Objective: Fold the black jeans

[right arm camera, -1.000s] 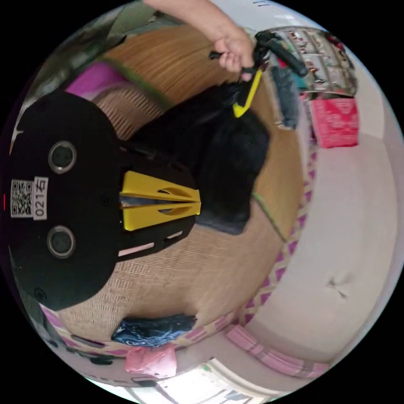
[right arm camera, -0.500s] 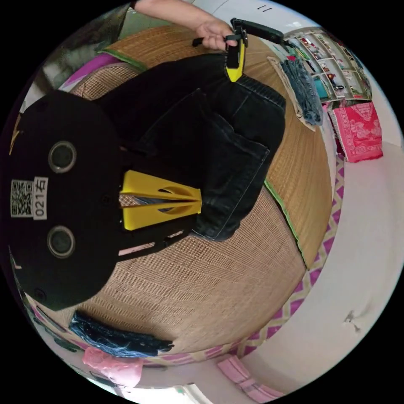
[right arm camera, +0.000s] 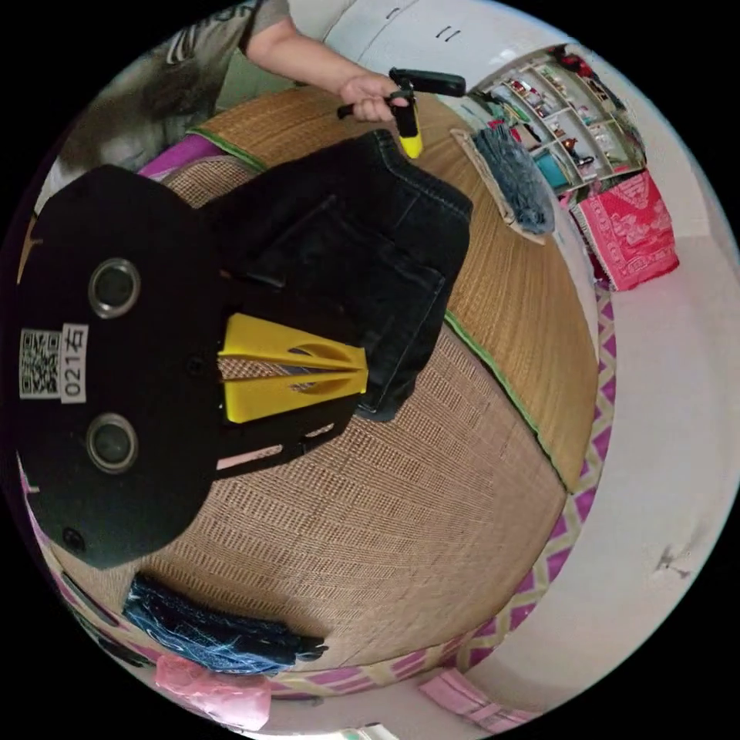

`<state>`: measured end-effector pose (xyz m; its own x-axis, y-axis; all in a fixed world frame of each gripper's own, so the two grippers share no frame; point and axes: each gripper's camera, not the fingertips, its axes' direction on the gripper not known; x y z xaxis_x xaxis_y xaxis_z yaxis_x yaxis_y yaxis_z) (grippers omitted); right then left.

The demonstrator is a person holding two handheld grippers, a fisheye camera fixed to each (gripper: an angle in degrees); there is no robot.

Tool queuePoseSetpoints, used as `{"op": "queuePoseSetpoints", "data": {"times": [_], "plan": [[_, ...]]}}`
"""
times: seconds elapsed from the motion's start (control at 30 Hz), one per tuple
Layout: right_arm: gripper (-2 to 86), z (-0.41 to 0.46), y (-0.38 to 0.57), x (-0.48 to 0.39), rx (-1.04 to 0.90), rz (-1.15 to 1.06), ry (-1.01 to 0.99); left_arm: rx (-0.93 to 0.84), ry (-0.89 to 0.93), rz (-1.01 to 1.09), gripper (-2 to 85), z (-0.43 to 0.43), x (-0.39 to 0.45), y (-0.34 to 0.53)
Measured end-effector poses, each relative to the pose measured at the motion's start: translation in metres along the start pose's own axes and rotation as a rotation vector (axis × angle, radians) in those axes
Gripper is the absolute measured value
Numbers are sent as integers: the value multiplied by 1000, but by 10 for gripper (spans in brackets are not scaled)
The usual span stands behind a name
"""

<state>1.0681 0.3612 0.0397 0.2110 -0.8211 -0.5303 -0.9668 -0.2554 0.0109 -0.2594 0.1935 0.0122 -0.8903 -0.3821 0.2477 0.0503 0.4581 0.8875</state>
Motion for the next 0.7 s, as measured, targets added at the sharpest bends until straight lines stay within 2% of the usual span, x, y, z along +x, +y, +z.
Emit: {"op": "queuePoseSetpoints", "data": {"times": [0.13,0.2,0.33,0.4,0.43,0.5,0.57,0.63,0.67,0.7], "plan": [[-7,6,67,-10,-138,-132,-128,-141,-43,68,38,28,12,-2],[-7,41,107,-14,-112,-142,-14,-210,-124,113,29,59,23,4],[-8,27,117,-10,-151,-179,97,-148,-136,118,25,59,25,17],[-8,-15,146,-12,-71,-233,75,-142,-113,98,45,58,14,25],[-8,-14,154,-10,-94,-245,56,-146,-113,92,49,60,10,27],[-7,52,190,0,-326,-296,23,-174,-111,64,64,74,-7,31],[-6,66,212,23,-260,-251,49,-172,-117,56,68,81,-14,34],[-4,50,213,48,-289,-243,29,-153,-142,51,71,81,-21,35],[-2,27,211,67,-266,-225,29,-137,-149,41,76,81,-27,35],[2,-1,212,91,-164,-176,36,-127,-148,21,85,83,-35,33]]}}
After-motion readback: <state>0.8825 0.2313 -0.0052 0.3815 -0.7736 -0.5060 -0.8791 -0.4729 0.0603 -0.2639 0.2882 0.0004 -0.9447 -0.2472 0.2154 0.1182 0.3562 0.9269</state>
